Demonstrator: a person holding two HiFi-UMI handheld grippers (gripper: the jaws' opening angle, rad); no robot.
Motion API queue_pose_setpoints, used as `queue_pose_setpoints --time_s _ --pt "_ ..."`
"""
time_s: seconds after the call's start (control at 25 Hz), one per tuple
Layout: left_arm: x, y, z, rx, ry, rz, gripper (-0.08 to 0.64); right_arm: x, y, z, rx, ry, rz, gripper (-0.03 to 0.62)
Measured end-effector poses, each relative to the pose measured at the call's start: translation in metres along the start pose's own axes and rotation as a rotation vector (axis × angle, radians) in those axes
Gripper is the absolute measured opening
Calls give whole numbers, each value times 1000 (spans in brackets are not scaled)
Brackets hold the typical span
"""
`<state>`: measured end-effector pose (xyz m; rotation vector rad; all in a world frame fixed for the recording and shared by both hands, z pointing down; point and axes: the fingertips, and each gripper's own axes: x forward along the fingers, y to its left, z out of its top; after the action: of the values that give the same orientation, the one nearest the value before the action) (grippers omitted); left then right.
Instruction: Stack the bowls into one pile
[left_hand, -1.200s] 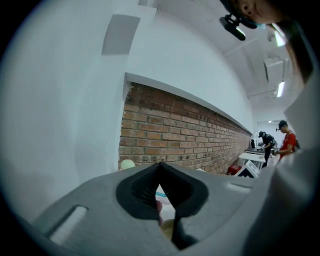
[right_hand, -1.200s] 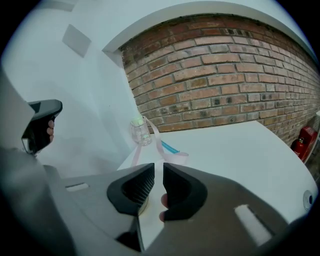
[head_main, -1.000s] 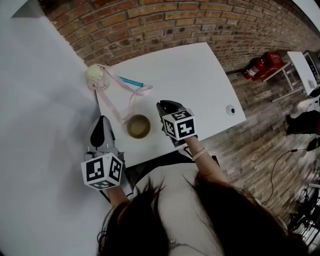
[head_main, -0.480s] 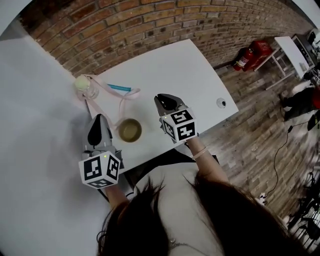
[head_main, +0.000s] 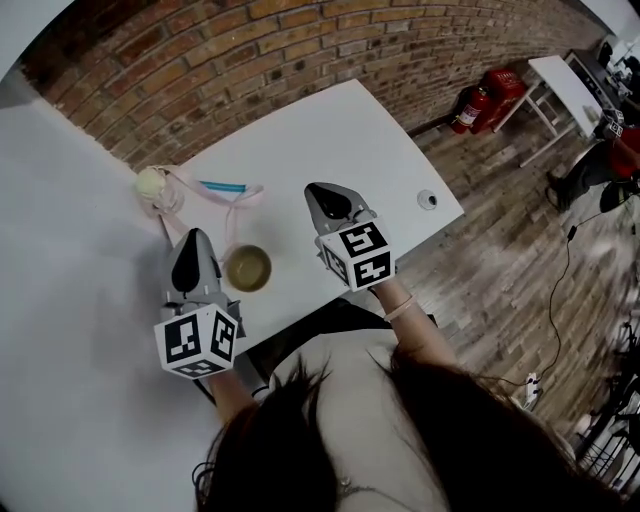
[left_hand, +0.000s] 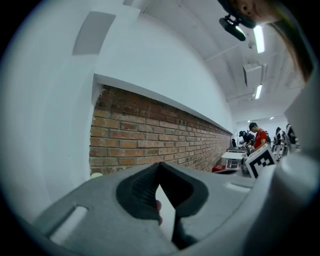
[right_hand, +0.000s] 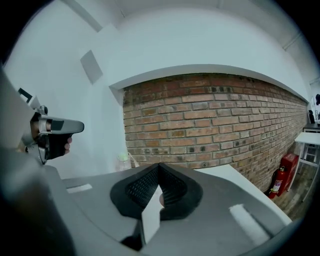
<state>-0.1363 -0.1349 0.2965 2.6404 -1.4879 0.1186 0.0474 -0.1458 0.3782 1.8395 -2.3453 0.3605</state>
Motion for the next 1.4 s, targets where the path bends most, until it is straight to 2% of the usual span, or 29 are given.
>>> queue_pose_setpoints --time_s 0.36,0.8,1.24,1.4 --pt "6 -20 12 27 -24 -47 2 -25 1 34 -32 -112 -16 -3" --pt "11 -32 30 81 -77 -47 0 -53 -8 70 -62 -232 -43 -3" --pt "18 -43 41 165 -116 -24 2 -75 -14 93 -96 -290 -60 -3" --pt "23 -44 41 172 -121 -18 2 -78 -17 95 -117 -290 -65 -3"
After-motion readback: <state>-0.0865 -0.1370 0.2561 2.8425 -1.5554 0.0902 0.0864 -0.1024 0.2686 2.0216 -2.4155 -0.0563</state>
